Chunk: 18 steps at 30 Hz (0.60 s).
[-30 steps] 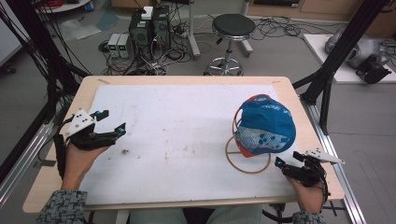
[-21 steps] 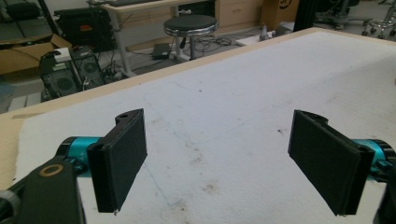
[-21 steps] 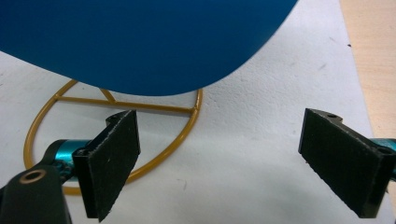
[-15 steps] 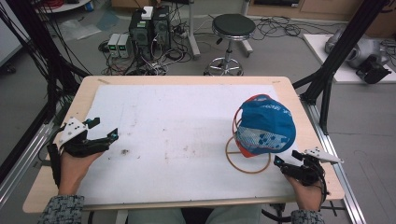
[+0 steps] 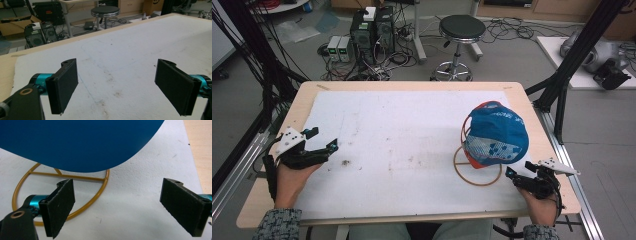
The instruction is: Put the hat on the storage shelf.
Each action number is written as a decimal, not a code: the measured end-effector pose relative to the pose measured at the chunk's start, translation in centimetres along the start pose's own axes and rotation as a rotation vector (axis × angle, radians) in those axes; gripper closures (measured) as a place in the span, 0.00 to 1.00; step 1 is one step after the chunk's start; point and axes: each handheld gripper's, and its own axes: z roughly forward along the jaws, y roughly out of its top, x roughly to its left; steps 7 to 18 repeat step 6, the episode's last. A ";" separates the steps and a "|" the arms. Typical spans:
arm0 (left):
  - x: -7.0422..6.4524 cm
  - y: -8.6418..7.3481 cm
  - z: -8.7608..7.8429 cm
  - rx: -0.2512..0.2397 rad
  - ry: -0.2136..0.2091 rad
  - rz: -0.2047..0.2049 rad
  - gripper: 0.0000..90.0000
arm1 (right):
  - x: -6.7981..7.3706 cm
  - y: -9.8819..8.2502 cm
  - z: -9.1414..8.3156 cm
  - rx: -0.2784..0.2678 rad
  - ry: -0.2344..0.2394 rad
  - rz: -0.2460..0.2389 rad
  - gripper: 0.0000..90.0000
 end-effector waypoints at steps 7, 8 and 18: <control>0.3 -0.5 0.1 0.042 0.016 -0.025 0.21 | 0.0 0.0 0.1 0.000 0.000 -0.009 0.13; 0.3 -0.5 0.1 0.042 0.016 -0.025 0.21 | 0.0 0.0 0.1 0.000 0.000 -0.009 0.13; 0.3 -0.5 0.1 0.042 0.016 -0.025 0.21 | 0.0 0.0 0.1 0.000 0.000 -0.009 0.13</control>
